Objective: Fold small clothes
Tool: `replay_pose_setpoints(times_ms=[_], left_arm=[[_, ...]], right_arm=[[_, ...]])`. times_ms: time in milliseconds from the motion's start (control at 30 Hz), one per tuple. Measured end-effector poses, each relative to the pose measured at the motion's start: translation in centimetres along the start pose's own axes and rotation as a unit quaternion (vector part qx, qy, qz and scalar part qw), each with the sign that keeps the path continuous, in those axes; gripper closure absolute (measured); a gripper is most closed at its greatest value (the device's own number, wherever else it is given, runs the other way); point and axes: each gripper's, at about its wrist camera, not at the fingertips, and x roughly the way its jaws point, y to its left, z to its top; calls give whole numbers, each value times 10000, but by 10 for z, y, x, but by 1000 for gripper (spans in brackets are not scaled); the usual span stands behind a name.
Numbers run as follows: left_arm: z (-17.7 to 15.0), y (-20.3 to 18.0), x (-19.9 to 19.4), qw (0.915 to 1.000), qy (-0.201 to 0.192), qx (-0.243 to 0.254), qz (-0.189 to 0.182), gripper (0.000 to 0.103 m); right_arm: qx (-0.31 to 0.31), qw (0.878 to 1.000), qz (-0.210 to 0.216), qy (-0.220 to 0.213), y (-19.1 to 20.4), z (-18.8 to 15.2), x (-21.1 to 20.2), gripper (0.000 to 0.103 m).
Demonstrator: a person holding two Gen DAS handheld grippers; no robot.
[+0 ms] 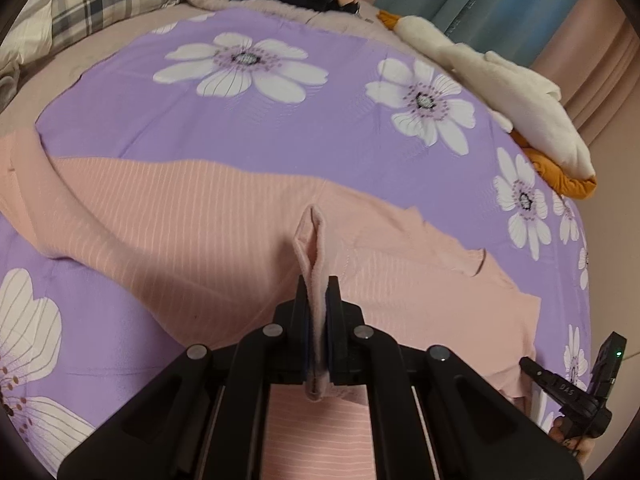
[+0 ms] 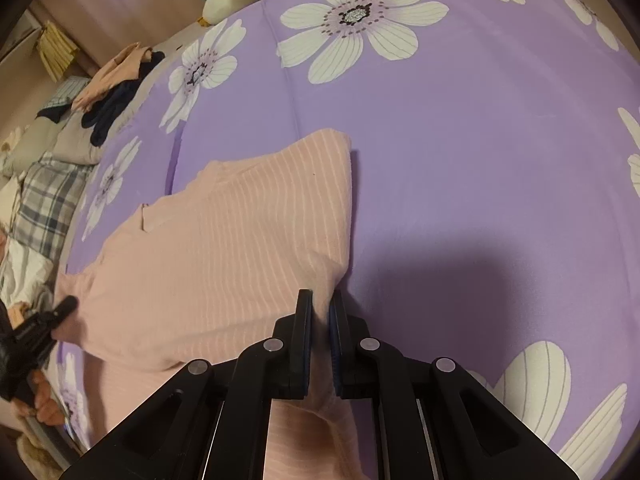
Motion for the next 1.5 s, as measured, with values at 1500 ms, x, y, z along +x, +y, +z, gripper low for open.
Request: replay_pose_setpoints(times_ms=[1500], left_arm=[[-29,39,34,9962,-308,-6,-817,91]], right_arm=[[-211,9994,-281,-48,5,-3,5,94]])
